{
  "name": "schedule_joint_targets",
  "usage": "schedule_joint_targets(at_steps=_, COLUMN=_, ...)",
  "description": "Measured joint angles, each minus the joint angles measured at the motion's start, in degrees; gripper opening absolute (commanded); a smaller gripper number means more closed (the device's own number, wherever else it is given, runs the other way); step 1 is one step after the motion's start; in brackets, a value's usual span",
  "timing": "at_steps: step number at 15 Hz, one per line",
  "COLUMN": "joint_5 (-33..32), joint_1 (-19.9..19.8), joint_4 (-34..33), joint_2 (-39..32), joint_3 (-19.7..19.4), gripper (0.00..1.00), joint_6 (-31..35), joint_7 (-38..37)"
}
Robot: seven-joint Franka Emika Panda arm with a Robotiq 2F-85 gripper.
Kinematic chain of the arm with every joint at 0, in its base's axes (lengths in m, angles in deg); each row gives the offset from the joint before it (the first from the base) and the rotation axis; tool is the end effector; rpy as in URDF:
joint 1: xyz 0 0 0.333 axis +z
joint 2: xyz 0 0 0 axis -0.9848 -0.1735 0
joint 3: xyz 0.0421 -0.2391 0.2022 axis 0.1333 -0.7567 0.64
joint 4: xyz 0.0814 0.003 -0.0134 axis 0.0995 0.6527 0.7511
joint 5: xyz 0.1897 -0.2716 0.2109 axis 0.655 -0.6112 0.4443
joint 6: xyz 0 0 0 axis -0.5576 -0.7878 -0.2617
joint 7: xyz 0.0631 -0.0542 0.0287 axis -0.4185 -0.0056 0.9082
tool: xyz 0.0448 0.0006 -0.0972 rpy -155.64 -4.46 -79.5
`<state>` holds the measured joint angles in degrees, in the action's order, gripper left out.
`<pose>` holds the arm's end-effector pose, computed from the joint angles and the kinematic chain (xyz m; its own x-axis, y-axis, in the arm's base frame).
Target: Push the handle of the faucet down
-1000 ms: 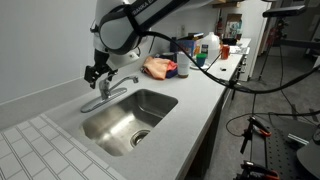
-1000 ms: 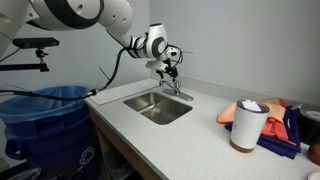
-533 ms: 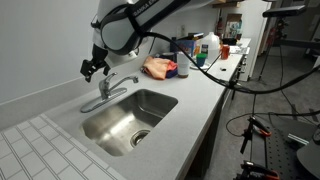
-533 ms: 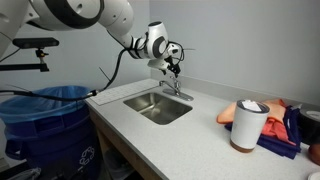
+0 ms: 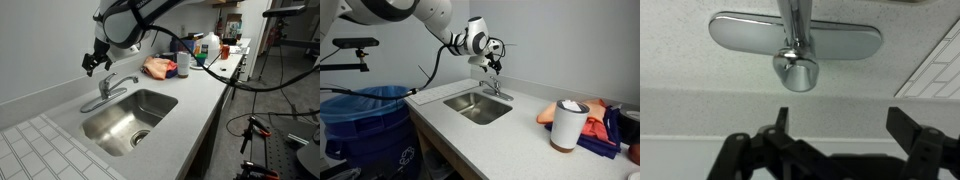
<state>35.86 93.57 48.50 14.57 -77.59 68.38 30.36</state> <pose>0.7397 0.1825 0.3953 0.8329 0.0836 0.5472 0.1233 -0.9917 -0.0362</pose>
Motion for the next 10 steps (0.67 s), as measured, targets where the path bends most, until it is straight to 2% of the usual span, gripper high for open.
schedule_joint_targets(at_steps=10, joint_5=0.00, joint_1=-0.83, joint_4=12.28, joint_2=8.98, joint_3=0.00, gripper=1.00, joint_6=-3.52, joint_7=-0.01)
